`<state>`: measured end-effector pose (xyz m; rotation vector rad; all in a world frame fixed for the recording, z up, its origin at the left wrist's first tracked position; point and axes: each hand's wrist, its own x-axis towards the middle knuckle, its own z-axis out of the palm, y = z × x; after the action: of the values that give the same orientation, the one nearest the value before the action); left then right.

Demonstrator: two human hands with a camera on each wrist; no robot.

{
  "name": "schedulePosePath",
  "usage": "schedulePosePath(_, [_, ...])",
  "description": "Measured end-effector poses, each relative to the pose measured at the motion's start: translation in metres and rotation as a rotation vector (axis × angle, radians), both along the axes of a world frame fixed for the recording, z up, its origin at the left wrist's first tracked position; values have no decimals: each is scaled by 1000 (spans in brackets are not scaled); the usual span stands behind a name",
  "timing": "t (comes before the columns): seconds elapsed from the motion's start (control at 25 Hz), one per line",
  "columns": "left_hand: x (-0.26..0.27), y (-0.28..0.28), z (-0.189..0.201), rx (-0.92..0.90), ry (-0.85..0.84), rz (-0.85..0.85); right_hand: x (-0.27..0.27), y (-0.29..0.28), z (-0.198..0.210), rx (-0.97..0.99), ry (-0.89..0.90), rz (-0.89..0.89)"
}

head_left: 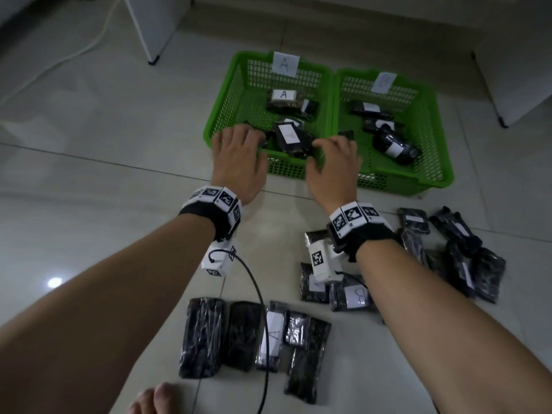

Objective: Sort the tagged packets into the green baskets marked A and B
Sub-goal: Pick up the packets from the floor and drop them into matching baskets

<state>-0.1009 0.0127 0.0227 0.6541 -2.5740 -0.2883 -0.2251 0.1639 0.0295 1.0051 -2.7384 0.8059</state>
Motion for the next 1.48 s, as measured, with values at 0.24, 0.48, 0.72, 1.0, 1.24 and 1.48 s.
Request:
schedulePosePath(0.24, [-6, 94, -16, 313, -275, -533, -7, 94, 2, 26, -160, -198])
schedulePosePath(0.48, [-23, 140, -37, 233, -606, -470, -2, 161, -12, 554, -475, -155])
schedulePosePath(0.72, [-24, 130, -34, 775, -342, -262, -3, 183, -34, 478, -331, -95])
schedulePosePath(1.0, [-20, 112, 7, 1632, 138, -56, -6, 148, -3, -410, -875, -267])
schedulePosePath(1.24, [-27, 83, 28, 1472, 357, -63, -5, 117, 33, -663, -1303, -114])
schedulePosePath(1.48, [-32, 23, 47, 877, 457, 58, 2, 102, 42, -572, -1164, -104])
